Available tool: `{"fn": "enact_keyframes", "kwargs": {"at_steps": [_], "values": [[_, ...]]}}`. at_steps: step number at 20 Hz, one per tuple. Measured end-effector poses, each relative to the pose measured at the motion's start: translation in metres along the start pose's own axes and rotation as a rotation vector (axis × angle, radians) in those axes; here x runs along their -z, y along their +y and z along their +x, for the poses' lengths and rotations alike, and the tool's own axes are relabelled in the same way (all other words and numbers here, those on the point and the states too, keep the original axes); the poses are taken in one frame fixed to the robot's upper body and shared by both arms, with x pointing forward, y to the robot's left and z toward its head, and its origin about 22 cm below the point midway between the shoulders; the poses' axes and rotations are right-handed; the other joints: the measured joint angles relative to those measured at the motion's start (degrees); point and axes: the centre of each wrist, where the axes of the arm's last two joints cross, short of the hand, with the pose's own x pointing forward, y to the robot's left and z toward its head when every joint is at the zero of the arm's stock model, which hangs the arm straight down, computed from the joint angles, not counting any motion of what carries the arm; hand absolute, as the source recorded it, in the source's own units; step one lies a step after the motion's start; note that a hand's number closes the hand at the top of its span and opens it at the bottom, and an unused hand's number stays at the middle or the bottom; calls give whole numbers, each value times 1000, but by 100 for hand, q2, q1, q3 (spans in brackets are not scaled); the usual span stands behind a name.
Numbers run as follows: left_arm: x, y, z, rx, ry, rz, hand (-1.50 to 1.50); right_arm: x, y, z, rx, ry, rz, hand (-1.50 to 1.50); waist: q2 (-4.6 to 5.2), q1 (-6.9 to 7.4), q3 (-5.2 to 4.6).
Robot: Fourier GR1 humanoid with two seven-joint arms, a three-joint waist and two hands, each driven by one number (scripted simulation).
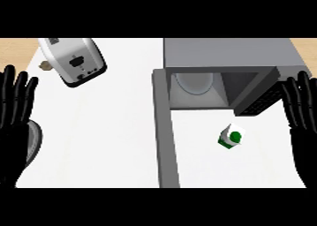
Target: Pick up the milk, place it into the microwave and close the microwave
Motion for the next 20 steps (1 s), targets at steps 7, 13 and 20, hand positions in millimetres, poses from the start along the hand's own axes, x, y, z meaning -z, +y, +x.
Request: {"fn": "enact_keyframes", "kwargs": {"at_steps": [7,13,20], "values": [[-7,10,2,-23,36,1,-150,4,38,2,-27,17,-151,-150,81,144,51],[-25,12,2,-131,124,37,-150,12,87,-2,101,66,-115,-150,97,177,61],[-44,30,4,-151,140,54,-150,10,111,-3,92,71,-162,-150,99,146,62]]}}
